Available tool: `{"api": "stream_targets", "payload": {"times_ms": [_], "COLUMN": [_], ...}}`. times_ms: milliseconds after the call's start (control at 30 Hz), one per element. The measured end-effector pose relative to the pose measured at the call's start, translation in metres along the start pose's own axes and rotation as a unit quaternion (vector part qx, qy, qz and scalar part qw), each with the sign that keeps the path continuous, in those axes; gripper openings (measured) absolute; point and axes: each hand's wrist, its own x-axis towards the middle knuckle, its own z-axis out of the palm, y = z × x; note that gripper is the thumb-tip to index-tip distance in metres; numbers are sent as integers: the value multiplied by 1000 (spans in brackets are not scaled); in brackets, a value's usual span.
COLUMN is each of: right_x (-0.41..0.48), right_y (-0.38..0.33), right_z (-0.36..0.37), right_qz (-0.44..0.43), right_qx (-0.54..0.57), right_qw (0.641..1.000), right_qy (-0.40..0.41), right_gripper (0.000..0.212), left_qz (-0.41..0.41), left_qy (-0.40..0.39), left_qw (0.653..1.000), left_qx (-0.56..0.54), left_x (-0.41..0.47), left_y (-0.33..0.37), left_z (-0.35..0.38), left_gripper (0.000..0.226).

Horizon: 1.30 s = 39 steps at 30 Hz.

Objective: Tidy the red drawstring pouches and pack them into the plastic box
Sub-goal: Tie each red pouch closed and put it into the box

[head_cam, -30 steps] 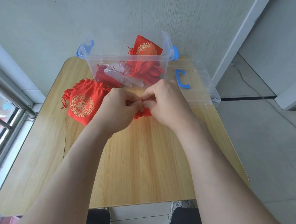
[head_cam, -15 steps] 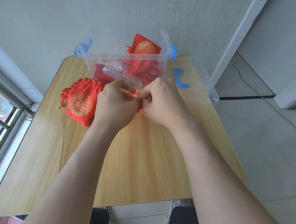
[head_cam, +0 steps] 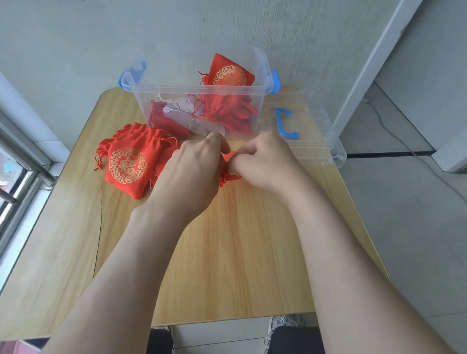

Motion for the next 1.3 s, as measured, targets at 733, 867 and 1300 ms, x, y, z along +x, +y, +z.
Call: {"api": "stream_targets", "payload": {"times_ms": [733, 867, 1300], "right_x": [0, 2, 0], "right_y": [-8, -7, -11], "right_z": [-15, -14, -5], "right_qz": [169, 155, 85], "right_qx": [404, 378, 210], "right_qw": [889, 906, 972], "right_qy": [-132, -115, -60], "right_gripper": [18, 18, 20], "left_qz": [-87, -71, -56], "left_qy": [77, 75, -21], "left_qw": [973, 978, 998], "left_qx": [-201, -182, 3], "left_x": [1, 1, -3], "left_y": [11, 9, 11], "left_z": [-29, -28, -12], "left_gripper": [18, 8, 35]}}
